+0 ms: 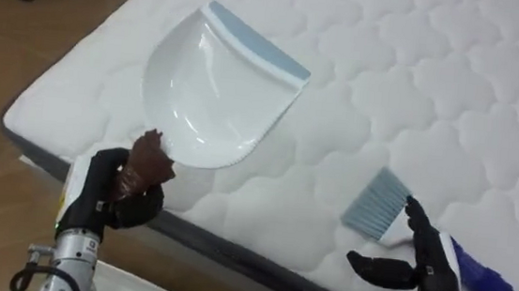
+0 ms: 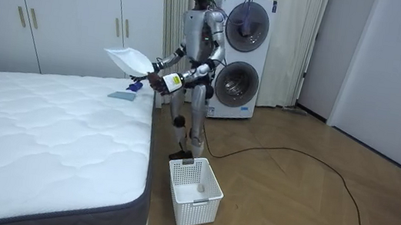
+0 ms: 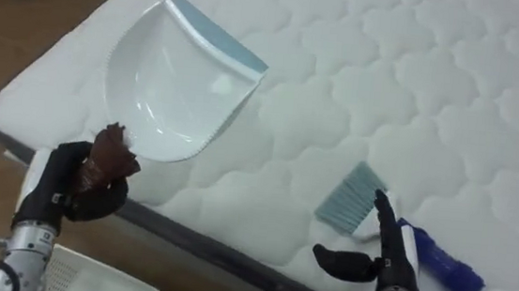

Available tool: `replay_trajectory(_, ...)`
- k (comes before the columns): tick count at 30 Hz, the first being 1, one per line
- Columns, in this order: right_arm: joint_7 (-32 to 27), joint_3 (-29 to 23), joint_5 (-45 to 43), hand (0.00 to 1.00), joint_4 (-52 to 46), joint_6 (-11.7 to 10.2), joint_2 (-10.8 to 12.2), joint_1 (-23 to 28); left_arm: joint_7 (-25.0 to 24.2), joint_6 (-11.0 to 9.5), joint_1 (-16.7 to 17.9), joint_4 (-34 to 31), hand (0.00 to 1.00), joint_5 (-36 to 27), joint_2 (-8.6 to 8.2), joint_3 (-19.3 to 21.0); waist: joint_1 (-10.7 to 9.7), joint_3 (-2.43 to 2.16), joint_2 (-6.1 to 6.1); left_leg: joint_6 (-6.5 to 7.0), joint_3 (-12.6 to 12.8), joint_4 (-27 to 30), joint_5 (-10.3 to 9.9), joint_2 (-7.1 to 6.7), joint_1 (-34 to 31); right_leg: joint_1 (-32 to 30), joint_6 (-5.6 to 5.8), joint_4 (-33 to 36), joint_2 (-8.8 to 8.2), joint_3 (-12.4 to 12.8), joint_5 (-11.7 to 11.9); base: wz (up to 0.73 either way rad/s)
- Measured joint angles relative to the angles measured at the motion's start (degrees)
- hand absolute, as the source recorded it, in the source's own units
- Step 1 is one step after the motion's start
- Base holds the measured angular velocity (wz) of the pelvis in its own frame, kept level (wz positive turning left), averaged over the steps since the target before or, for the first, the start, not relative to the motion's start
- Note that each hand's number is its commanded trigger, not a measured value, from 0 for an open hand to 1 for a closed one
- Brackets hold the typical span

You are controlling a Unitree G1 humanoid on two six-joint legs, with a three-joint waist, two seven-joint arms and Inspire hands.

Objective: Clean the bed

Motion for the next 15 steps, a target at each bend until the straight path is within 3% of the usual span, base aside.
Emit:
replay_trajectory(1, 0.88, 0.0, 0.18, 0.0, 0.01, -0.03, 0.02, -0.03, -0.33, 0.03, 0.61, 0.02, 1.0, -0.43, -0.05, 0.02, 0.75, 0.02, 0.05, -0.15, -3.87, 0.95, -0.08, -0.08, 0.1, -0.17, -0.28, 0.02, 1.38, 2.92, 0.03, -1.13)
replay_trajectory(2, 1.63, 0.0, 0.27, 0.0, 0.0, -0.07, 0.02, -0.24, -0.73, 0.04, 1.38, 0.09, 0.82, -1.24, -0.05, 0.3, 2.17, 0.03, 0.25, -0.16, -10.62, 2.42, -0.07, -1.01, 0.01, -0.25, -0.83, -0.05, 2.99, 6.54, 0.34, -1.34)
replay_trajectory(3, 1.82, 0.02, 0.22, 0.0, -0.02, -0.09, 0.01, -0.28, -1.02, 0.09, 1.69, 0.15, 0.54, -1.83, -0.09, 0.46, 2.87, -0.03, 0.39, -0.14, -14.85, 3.4, -0.06, -1.43, -0.19, -0.22, -1.08, -0.06, 3.75, 8.32, 0.54, -1.68)
replay_trajectory(4, 2.24, 0.03, 0.0, 0.0, -0.08, -0.09, -0.02, -0.28, -1.41, 0.12, 2.44, 0.15, 0.0, -2.25, -0.46, 1.19, 4.2, -0.18, 0.93, -0.17, -22.89, 5.25, -0.11, -2.58, -0.76, 0.37, -1.59, -0.08, 5.28, 11.88, 1.13, -1.52)
replay_trajectory(5, 2.92, -0.04, -0.29, 0.0, -0.07, -0.06, -0.06, -0.09, -1.68, 0.05, 3.57, 0.22, 0.0, -2.21, -0.95, 1.95, 4.61, -0.7, 1.65, -0.41, -28.9, 5.85, -0.3, -4.15, -1.08, 0.49, -1.66, -0.14, 6.21, 14.63, 1.38, -1.37)
replay_trajectory(7, 3.59, -0.73, -0.27, 0.0, -0.03, 0.6, -0.28, 0.1, -2.47, 0.01, 4.32, 0.65, 0.0, -2.18, -1.66, 2.17, 4.32, -0.8, 1.96, -0.81, -33.56, 2.47, -0.14, -6.85, -1.33, 0.35, -1.42, 0.07, 6.87, 17.92, 1.61, -1.04)
replay_trajectory(8, 4.01, -0.93, -0.27, 0.0, 0.04, 1.41, -0.1, 0.13, -2.78, 0.0, 5.27, 0.59, 0.0, -2.18, -1.98, 2.28, 4.35, -0.99, 2.44, -1.5, -34.47, -0.64, 0.37, -7.72, -1.39, 0.08, -1.25, 0.41, 7.59, 20.12, 1.7, -1.06)
replay_trajectory(11, 5.34, -0.31, 0.02, 0.0, 0.47, 2.04, 0.36, 0.38, -3.08, 0.01, 6.62, 0.62, 0.0, -2.94, -2.15, 2.58, 4.17, -1.33, 2.74, -2.08, -34.62, -3.98, 0.16, -8.32, 1.27, -0.18, -1.05, 1.04, 7.77, 21.11, 1.63, -0.76)
replay_trajectory(13, 6.08, -0.31, 0.5, 0.0, 0.46, 2.06, 0.63, 0.87, -3.72, 0.01, 6.34, 0.61, 0.0, -4.57, -2.33, 2.5, 3.73, -0.78, 1.58, -2.04, -34.45, -5.86, 0.18, -8.78, 2.57, -0.28, -0.86, 1.05, 7.63, 20.52, 1.62, -0.17)
replay_trajectory(15, 6.1, -0.32, 0.52, 0.0, 0.46, 2.06, 0.68, 0.98, -3.79, 0.01, 7.02, 0.62, 0.0, -6.14, -2.36, 2.4, 3.52, -0.63, 1.14, -2.0, -34.49, -6.31, 0.2, -8.8, 2.88, 0.16, -0.82, 0.56, 7.59, 20.35, 1.65, -0.04)
